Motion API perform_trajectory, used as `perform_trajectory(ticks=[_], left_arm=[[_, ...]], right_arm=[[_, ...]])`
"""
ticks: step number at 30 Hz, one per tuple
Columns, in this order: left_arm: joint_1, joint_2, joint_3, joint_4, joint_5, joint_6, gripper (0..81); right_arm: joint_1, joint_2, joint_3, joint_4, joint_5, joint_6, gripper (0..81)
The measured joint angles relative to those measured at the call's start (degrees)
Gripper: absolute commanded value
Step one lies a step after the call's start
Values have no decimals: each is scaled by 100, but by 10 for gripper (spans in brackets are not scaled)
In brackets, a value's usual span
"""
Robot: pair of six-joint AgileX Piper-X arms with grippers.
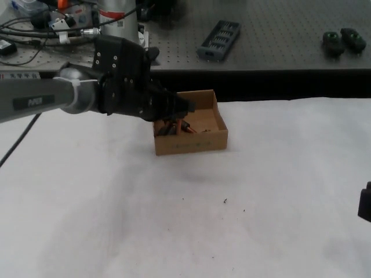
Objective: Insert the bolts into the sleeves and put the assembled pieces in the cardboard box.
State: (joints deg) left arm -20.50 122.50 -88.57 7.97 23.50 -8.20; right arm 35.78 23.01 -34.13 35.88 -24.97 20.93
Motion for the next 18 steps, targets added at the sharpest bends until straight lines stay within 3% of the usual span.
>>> perform_trajectory(ticks=[18], left_arm=[[178, 583, -732, 557, -275, 345, 29]], right_arm=[[0, 0, 0, 158, -3, 0, 211]])
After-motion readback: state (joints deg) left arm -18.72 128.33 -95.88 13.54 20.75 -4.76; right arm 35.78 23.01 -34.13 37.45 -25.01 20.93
